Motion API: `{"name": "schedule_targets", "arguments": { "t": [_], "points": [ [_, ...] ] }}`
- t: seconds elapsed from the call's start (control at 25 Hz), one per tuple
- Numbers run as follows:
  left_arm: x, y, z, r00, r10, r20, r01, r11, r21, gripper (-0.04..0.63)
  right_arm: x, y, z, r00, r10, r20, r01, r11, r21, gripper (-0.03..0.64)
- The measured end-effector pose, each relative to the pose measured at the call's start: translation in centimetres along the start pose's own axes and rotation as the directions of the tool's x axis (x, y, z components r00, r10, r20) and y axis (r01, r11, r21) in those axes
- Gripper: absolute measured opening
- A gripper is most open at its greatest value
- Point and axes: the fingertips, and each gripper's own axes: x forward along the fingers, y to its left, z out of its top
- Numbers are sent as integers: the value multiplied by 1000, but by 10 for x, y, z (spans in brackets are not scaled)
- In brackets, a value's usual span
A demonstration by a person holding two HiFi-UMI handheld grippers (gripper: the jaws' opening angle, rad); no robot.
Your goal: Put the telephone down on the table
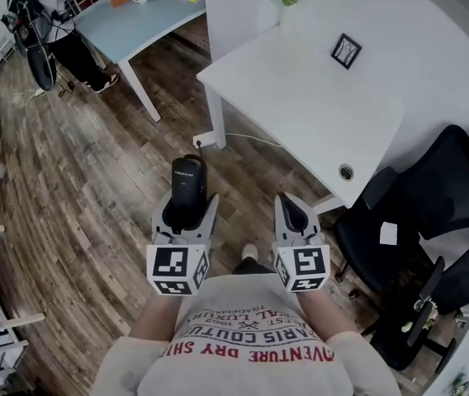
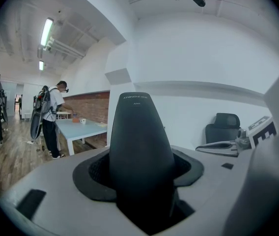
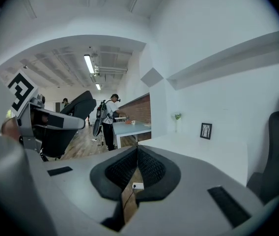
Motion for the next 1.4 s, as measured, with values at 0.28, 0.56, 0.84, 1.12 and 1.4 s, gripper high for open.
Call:
{"name": "schedule_targets", "arguments": {
  "t": [0.28,0.56,0.84,1.12,1.4],
  "points": [
    [101,-22,30,1000,-30,-2,30,1000,2,299,60,-85,23,1000,-19,4,19,1000,3,25],
    [163,-41,39,996,-83,-30,84,996,24,299,87,-135,21,998,-58,-14,58,998,27,25],
    [226,-53,45,982,-180,-53,183,982,40,299,110,-176,18,988,-151,-32,153,987,56,25],
    [310,-55,64,948,-312,-69,316,946,69,299,156,-221,23,958,-283,-44,286,954,91,25],
    [404,-45,93,892,-438,-112,447,891,82,299,217,-262,45,913,-403,-67,409,906,108,25]
  ]
}}
